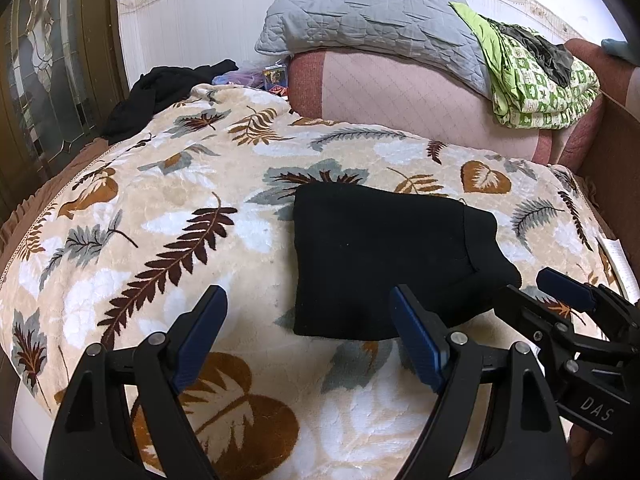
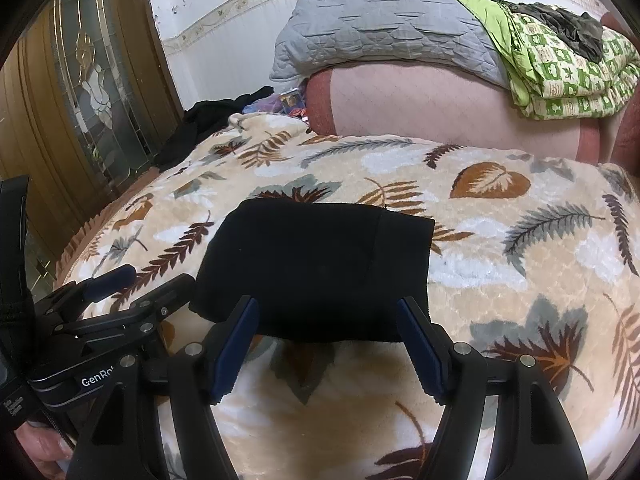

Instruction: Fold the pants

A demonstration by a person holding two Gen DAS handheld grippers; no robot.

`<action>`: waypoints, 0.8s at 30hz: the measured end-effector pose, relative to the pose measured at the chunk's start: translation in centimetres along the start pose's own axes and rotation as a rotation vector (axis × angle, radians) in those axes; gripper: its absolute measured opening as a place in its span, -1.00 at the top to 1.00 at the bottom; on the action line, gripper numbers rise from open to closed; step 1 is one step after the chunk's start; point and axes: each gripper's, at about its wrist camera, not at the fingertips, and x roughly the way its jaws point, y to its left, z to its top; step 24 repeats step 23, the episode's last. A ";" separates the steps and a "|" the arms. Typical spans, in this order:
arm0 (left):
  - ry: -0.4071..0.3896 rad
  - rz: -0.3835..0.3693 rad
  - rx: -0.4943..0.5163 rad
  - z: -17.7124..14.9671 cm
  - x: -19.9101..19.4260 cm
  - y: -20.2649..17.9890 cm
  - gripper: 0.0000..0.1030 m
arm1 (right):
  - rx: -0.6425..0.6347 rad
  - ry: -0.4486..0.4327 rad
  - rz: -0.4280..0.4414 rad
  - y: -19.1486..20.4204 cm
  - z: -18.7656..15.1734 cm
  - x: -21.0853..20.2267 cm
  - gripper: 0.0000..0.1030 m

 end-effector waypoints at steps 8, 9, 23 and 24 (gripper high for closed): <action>-0.001 0.000 -0.001 0.0 -0.1 -0.1 -0.63 | 0.001 0.003 0.003 0.0 -0.1 0.0 -0.41; -0.001 0.000 0.000 -0.1 -0.1 -0.1 -0.63 | 0.001 0.003 0.003 0.0 0.0 0.0 -0.41; -0.054 -0.007 0.028 -0.5 -2.1 -0.6 -0.63 | -0.001 -0.013 0.004 0.2 -0.4 -1.4 -0.41; -0.054 -0.007 0.028 -0.5 -2.1 -0.6 -0.63 | -0.001 -0.013 0.004 0.2 -0.4 -1.4 -0.41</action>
